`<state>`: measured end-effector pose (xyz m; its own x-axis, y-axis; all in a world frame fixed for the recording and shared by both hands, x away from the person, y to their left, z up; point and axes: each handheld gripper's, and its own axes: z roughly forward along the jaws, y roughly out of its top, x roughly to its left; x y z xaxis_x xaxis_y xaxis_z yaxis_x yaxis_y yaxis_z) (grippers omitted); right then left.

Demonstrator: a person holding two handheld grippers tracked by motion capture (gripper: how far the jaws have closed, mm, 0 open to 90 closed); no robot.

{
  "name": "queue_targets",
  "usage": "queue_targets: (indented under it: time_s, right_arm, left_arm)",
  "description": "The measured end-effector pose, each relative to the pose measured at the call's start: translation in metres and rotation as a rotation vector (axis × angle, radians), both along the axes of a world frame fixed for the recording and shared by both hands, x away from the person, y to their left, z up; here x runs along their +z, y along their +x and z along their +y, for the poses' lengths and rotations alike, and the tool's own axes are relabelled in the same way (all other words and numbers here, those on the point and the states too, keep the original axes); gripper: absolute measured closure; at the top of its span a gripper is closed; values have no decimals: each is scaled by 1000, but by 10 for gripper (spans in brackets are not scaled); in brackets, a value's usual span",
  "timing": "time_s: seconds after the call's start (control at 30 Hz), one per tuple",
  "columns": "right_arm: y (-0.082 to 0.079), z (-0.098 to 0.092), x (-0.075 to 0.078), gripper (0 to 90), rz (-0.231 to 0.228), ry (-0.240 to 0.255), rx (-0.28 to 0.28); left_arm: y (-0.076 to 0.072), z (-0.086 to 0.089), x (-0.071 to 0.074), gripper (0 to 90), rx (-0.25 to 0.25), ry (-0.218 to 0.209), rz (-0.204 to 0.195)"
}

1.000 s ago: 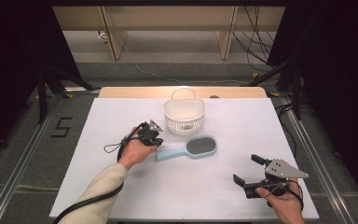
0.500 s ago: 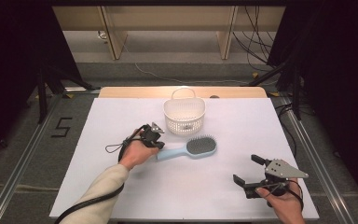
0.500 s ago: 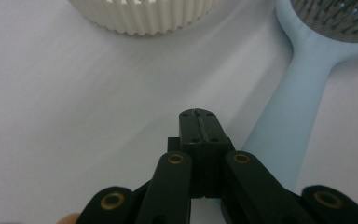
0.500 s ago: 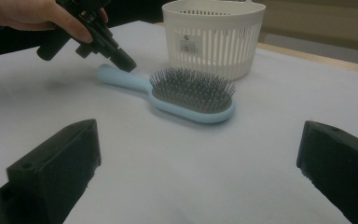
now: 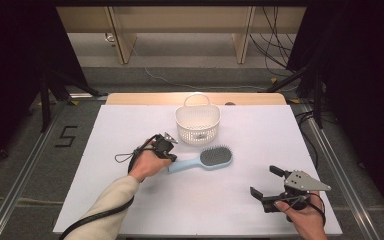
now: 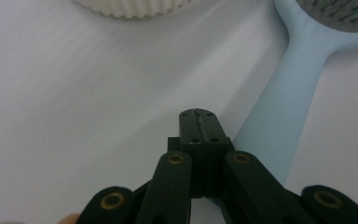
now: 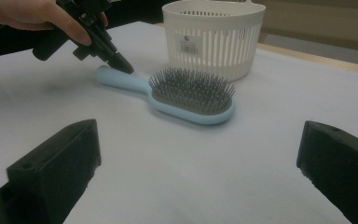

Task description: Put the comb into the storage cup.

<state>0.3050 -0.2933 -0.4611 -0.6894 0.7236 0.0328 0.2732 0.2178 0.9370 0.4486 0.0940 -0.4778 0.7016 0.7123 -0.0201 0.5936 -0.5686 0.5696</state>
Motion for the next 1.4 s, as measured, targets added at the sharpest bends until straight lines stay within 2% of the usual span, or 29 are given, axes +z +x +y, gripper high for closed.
queue_targets:
  time_s: [0.3,0.73,1.13,1.4]
  right_arm:
    - [0,0,0,3,1,1,-1]
    - [0,0,0,3,0,-2,-1]
    - [0,0,0,3,0,-2,-1]
    - [0,0,0,3,1,-4,0]
  left_arm:
    - [-6,-2,2,900,-12,8,35]
    - [-21,-3,3,900,-41,9,60]
    - [-39,-4,2,900,-82,-1,66]
    - [-47,-6,2,900,-91,-1,65]
